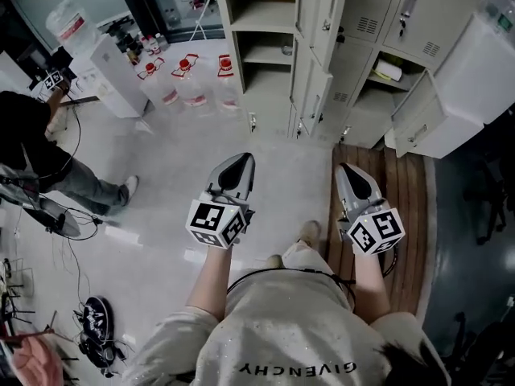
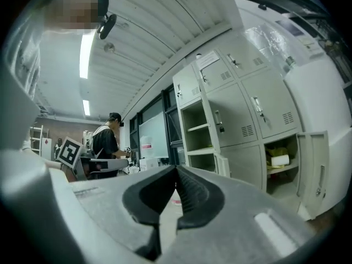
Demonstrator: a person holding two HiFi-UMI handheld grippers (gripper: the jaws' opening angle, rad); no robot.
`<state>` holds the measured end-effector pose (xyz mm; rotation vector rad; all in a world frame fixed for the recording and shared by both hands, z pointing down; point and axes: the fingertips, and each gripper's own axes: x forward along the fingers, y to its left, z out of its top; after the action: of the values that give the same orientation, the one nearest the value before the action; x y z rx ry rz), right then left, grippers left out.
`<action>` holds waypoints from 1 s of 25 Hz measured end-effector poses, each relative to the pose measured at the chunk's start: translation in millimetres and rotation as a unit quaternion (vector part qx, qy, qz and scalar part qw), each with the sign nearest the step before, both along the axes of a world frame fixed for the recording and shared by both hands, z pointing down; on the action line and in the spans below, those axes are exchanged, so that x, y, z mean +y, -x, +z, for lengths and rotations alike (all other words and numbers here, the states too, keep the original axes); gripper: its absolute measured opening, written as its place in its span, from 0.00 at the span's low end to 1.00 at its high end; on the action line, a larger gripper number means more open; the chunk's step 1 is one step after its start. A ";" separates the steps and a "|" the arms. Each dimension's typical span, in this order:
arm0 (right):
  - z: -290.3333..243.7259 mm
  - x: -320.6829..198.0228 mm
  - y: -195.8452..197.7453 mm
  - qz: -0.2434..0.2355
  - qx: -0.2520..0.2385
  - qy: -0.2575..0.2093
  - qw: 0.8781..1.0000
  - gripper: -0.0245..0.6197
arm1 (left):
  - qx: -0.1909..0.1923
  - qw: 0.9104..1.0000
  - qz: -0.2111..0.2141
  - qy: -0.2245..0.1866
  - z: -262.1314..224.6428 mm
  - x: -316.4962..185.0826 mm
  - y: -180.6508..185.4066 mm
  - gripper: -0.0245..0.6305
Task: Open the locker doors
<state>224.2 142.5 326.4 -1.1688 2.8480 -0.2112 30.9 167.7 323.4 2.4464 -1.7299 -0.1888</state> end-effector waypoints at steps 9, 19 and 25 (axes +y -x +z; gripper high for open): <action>-10.5 21.9 12.9 -0.003 -0.004 -0.014 1.000 0.04 | -0.001 1.000 0.001 -0.009 -9.0 20.6 2.5 0.04; -9.9 21.8 7.5 0.006 -0.002 -0.013 1.000 0.04 | -0.007 1.000 -0.007 0.010 1.2 24.6 10.5 0.04; -2.5 23.0 9.8 0.007 0.003 -0.004 1.000 0.04 | -0.004 1.000 -0.009 0.014 5.2 26.2 14.7 0.04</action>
<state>214.4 165.5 323.9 -1.1886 2.8422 -0.1954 16.1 193.9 328.5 2.4148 -1.7470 -0.1558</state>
